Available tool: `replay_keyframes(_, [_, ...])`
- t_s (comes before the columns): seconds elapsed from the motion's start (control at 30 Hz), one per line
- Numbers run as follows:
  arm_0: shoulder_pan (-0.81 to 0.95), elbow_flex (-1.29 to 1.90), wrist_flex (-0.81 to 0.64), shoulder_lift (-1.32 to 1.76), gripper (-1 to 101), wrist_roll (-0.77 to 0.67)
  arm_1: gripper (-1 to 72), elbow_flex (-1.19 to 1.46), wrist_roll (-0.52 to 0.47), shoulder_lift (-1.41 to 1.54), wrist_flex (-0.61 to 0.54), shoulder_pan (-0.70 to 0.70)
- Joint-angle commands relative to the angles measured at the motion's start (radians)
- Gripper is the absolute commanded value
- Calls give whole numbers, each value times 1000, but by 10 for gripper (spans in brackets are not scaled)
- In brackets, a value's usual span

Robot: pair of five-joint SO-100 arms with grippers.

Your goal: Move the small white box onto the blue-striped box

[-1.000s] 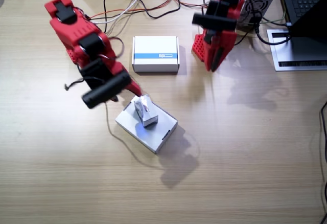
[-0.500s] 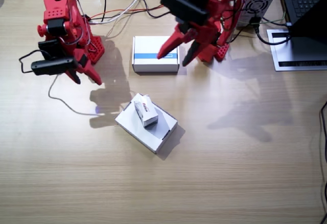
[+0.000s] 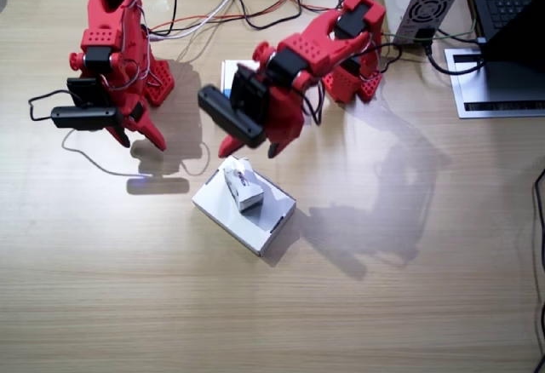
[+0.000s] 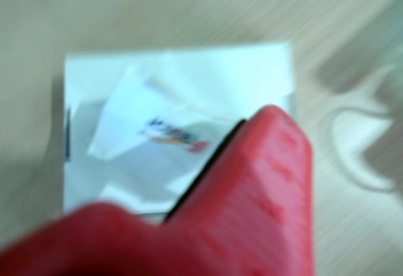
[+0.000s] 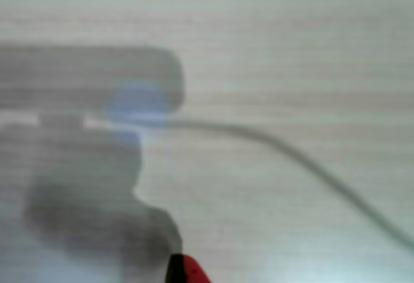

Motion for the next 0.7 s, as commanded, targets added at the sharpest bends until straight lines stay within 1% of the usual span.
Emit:
replay_keyframes(0.0, [-37, -224, 91, -109, 427, 51, 434, 0, -26, 28, -20, -11])
replay_keyframes(0.47, [29, -471, 91, -459, 413, 54, 438, 2, -41, 28, -18, -11])
replay_keyframes(0.67, [101, -511, 91, -512, 399, 46, 439, 2, -38, 28, -18, -12])
